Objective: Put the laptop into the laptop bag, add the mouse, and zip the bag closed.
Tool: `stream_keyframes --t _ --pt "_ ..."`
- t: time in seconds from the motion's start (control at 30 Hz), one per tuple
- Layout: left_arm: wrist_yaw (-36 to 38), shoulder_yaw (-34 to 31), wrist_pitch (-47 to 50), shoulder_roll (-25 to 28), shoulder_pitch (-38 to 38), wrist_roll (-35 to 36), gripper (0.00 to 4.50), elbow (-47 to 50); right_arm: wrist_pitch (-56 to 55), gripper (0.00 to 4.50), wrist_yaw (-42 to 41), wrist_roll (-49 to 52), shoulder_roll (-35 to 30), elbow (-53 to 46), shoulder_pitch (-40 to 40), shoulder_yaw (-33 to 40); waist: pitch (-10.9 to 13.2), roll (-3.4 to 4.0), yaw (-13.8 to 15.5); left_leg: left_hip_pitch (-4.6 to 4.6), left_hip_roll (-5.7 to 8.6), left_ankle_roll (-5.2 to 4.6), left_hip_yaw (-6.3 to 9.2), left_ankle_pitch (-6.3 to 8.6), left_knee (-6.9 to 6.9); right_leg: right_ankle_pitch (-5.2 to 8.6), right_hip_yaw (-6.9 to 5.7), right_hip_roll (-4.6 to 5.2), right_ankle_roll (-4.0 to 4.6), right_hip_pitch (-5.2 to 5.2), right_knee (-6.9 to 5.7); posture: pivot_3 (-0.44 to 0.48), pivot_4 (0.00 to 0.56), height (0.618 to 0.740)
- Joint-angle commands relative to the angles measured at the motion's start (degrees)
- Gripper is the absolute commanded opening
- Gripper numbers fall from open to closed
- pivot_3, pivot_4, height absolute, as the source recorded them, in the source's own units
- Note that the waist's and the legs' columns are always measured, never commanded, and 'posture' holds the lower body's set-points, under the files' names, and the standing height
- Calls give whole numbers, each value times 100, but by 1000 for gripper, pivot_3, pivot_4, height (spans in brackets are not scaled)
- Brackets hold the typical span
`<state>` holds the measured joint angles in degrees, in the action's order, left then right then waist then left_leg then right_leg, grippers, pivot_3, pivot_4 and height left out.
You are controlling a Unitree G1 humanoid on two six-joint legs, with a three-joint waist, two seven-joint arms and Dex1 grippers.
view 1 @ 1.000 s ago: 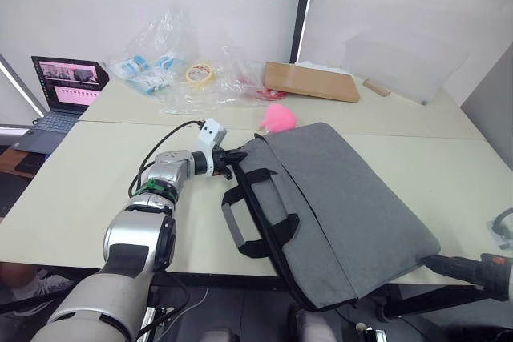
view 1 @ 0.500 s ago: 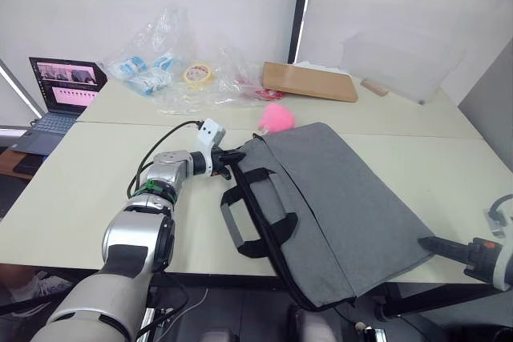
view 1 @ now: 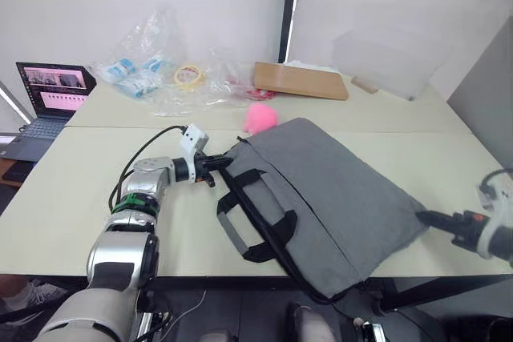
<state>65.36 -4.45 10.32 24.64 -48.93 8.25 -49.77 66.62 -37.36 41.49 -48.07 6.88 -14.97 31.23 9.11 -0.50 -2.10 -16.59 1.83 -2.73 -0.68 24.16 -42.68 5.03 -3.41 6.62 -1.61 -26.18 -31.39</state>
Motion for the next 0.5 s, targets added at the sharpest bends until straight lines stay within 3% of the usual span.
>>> stream_keyframes --t 0.03,0.27,0.5 --pt "220 124 893 165 534 311 0 1429 -523 20 397 -214 135 137 -742 -114 -1 7 4 -3 1 2 4 -1 -2 0 2 -1 0 -7 -6 0 150 740" --pt "-126 90 2807 595 1922 1121 0 4420 -1247 20 1381 -995 718 1102 -2056 -517 1 19 27 17 11 8 14 -4 8 1 -8 -4 2 -23 3 0 150 740" --pt "-482 11 3948 910 2782 1845 0 6005 -2058 20 1722 -1639 930 2006 -2683 -962 4 32 -20 43 22 49 -7 -25 66 16 -66 -3 24 -17 19 0 150 740"
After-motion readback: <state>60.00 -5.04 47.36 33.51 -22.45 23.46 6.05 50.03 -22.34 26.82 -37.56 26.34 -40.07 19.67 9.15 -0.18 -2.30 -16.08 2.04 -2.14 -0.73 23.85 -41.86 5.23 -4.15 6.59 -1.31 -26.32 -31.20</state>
